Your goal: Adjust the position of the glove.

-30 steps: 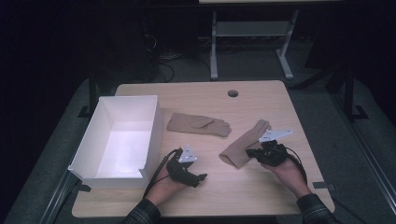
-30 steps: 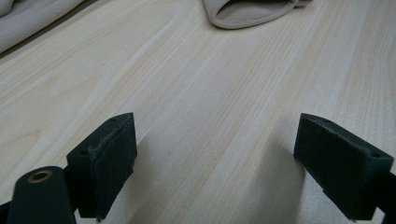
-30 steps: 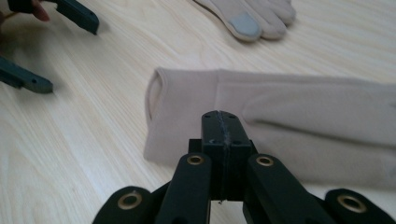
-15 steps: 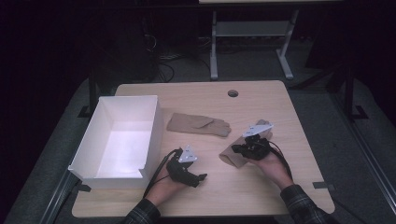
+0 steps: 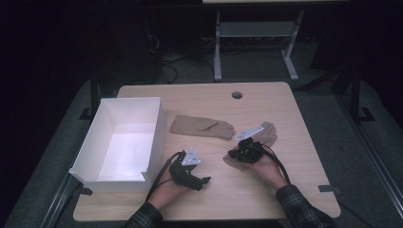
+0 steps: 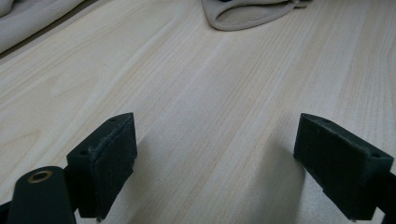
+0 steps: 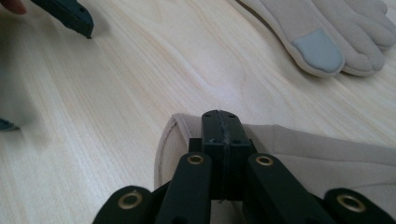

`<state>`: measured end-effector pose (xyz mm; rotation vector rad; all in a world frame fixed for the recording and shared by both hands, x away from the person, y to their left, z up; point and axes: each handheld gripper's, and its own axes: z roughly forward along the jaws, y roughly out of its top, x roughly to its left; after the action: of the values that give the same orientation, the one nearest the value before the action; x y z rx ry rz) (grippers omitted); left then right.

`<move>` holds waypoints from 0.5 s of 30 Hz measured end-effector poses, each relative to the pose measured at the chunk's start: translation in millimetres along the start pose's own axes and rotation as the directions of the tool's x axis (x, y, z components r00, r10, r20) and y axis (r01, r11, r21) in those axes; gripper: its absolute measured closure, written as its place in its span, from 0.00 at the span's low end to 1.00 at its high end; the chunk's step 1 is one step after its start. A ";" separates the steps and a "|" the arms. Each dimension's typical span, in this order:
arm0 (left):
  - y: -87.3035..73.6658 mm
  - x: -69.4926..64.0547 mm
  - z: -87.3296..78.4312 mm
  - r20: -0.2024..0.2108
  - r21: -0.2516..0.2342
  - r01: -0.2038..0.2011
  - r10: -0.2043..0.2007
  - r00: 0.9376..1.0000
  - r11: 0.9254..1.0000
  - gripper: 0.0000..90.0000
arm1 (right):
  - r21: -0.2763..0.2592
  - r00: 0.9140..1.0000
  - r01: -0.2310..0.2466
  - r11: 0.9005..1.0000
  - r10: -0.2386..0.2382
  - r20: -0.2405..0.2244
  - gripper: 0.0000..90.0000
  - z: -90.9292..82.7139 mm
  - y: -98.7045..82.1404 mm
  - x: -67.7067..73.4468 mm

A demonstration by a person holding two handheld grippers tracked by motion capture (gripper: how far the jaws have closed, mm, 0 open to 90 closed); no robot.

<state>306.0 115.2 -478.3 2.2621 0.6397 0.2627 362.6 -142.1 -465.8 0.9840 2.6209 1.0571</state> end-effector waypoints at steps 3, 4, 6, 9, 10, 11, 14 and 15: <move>0.0 -0.1 0.0 0.000 -0.001 0.001 -0.001 1.000 1.000 0.14 | 0.000 1.000 -0.005 1.000 0.005 -0.005 1.00 -1.2 -1.7 0.1; 0.0 0.0 0.0 0.000 0.000 0.000 0.000 1.000 1.000 0.14 | 0.003 1.000 -0.007 1.000 0.007 -0.007 1.00 -1.9 -2.0 0.2; 0.1 -0.1 0.0 0.000 0.000 0.001 -0.001 1.000 1.000 0.14 | 0.004 1.000 0.003 1.000 -0.003 -0.008 1.00 -3.0 -3.1 -0.4; 0.1 0.0 -0.1 0.000 0.001 0.001 -0.001 1.000 1.000 0.14 | 0.008 1.000 0.002 1.000 -0.002 -0.012 1.00 -5.6 -5.6 -0.1; 0.1 0.0 -0.1 0.000 0.002 0.000 0.000 1.000 1.000 0.14 | 0.014 1.000 0.003 1.000 -0.003 -0.011 1.00 -7.4 -6.8 0.0; 0.1 0.2 -0.3 -0.002 0.003 -0.003 0.003 1.000 1.000 0.14 | 0.016 1.000 0.011 1.000 -0.011 -0.011 1.00 -8.3 -7.5 -0.4; -0.3 0.0 -0.9 -0.003 0.005 -0.006 0.006 1.000 1.000 0.14 | 0.028 1.000 0.012 1.000 -0.012 -0.010 1.00 -12.6 -10.8 0.4; -0.3 0.0 -1.0 -0.003 0.005 -0.007 0.007 1.000 1.000 0.14 | 0.025 1.000 0.017 1.000 -0.016 -0.010 1.00 -13.7 -12.3 0.3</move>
<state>305.6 116.0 -477.8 2.2692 0.6349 0.2680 351.0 -156.3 -463.9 0.9629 2.6518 1.0304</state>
